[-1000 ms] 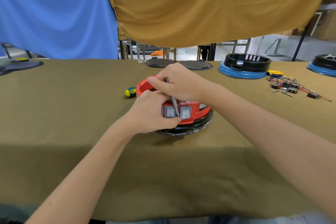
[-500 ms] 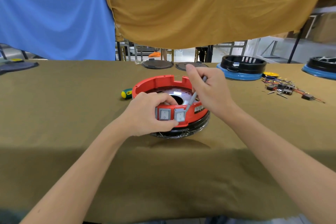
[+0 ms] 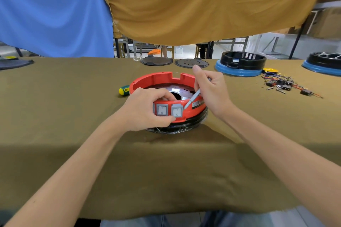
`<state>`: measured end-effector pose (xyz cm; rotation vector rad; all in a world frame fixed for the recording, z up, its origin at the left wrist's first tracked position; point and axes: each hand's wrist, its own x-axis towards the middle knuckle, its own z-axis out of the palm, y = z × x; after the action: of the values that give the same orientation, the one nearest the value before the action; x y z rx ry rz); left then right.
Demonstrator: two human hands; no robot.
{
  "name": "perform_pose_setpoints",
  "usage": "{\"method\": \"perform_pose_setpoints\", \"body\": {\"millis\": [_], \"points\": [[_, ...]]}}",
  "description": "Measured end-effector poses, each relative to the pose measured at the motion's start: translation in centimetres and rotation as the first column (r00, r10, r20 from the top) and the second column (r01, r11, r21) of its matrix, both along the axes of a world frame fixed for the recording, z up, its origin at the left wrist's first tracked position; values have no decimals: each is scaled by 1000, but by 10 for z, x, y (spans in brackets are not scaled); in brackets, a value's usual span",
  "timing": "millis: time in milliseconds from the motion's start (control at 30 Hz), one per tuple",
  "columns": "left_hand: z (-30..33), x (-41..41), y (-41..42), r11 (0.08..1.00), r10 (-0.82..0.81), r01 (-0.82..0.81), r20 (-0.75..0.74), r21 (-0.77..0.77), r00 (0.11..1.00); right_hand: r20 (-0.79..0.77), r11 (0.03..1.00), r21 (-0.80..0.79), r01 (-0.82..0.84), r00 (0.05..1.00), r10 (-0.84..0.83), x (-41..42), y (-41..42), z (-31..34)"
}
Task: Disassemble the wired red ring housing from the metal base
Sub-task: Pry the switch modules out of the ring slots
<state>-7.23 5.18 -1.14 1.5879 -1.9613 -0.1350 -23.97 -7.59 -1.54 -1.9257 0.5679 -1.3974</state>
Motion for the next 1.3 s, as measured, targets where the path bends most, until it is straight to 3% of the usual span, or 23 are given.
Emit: {"method": "perform_pose_setpoints", "body": {"millis": [100,200,333,400,567,667,800,933,1100,1200,1300], "points": [[0,0,0,1000,-1,1,-7,5,1000,45,999,-32,19,999,-18,-3,1,-7],[0,0,0,1000,5,-5,-11,10,1000,3,967,-191,170,985,-173,-11,5,-20],[1,0,0,1000,19,-19,6,-5,1000,53,789,-504,351,924,-378,-13,21,-25],[0,-1,0,1000,17,-17,11,1,1000,59,720,-562,407,888,-456,-14,29,-23],[0,-1,1,1000,13,-13,3,4,1000,72,813,-323,485,869,-489,-25,34,-31],[-1,0,0,1000,12,-12,-6,2,1000,69,837,-303,456,886,-459,-20,37,-31],[-1,0,1,1000,8,-8,-14,0,1000,69,890,-131,437,900,-431,-22,32,-36],[-1,-1,1,1000,7,-7,-5,-2,1000,-18,904,-141,403,912,-410,-26,35,-35],[0,-1,2,1000,13,-13,-6,0,1000,-178,988,-123,94,977,-115,-42,30,-32],[1,-1,2,1000,13,-13,5,0,1000,-428,990,-93,-109,902,60,-60,18,-26],[0,-2,1,1000,15,-15,4,3,1000,-540,985,-106,-136,839,58,-66,8,-26]]}}
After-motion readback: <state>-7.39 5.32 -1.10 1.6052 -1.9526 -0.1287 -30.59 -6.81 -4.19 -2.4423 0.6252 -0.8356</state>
